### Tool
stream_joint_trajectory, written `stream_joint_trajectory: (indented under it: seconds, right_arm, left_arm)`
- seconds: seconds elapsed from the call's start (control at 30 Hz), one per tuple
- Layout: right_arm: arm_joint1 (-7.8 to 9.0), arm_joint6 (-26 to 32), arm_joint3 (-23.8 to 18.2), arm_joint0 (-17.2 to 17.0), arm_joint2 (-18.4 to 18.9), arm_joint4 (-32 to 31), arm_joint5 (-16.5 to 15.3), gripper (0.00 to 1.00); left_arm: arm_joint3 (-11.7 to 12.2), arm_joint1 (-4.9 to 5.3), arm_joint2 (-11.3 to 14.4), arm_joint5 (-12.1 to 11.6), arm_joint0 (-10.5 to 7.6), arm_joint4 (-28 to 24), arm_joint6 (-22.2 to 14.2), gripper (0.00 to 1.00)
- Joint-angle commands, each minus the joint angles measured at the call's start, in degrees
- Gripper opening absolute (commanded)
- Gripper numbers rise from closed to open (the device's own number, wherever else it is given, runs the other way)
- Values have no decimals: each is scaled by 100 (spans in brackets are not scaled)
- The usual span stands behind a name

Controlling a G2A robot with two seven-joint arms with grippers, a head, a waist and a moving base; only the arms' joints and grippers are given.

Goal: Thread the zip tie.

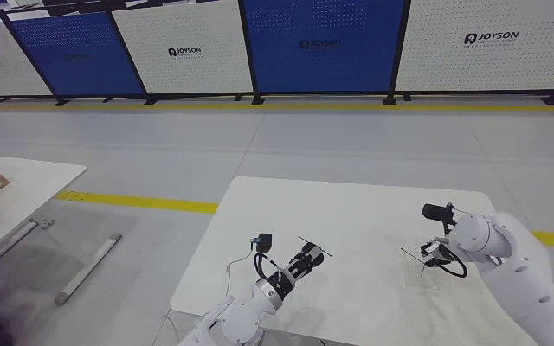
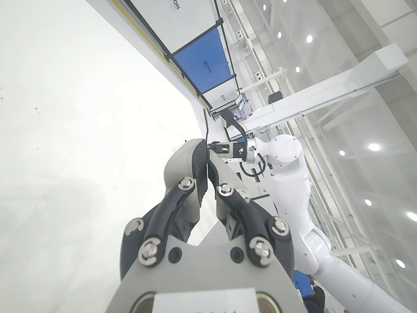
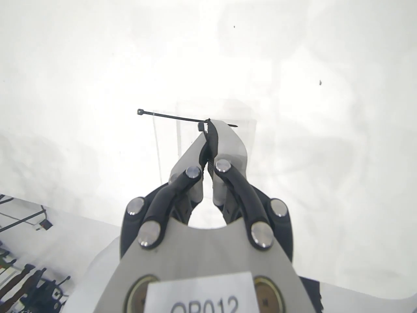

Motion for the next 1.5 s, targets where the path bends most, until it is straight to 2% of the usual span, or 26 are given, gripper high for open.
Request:
stream_joint_trajectory:
  seconds: [0.0, 0.43, 0.5, 0.63, 0.73, 0.87, 1.4, 1.43, 1.47]
  right_arm:
    - [18, -103, -40, -72, 129, 0, 0, 0]
    - [18, -103, -40, -72, 129, 0, 0, 0]
    - [14, -335, -98, -150, 167, 33, -11, 0]
    - [95, -731, -512, -401, 557, 182, -41, 0]
    - [236, -1022, -1085, -799, 1118, 320, -145, 0]
    - [409, -972, -2002, -1380, 1716, 239, -162, 0]
    - [409, -972, -2002, -1380, 1716, 239, -162, 0]
    - [406, -1006, -1996, -1399, 1716, 263, -176, 0]
    - [393, -1168, -1972, -1485, 1781, 540, -302, 0]
  left_arm:
    - [0, 0, 0, 0, 0, 0, 0, 0]
    - [0, 0, 0, 0, 0, 0, 0, 0]
    - [0, 0, 0, 0, 0, 0, 0, 0]
    - [0, 0, 0, 0, 0, 0, 0, 0]
    - [0, 0, 0, 0, 0, 0, 0, 0]
    - [0, 0, 0, 0, 0, 0, 0, 0]
    - [0, 0, 0, 0, 0, 0, 0, 0]
    - [0, 0, 0, 0, 0, 0, 0, 0]
    - [0, 0, 0, 0, 0, 0, 0, 0]
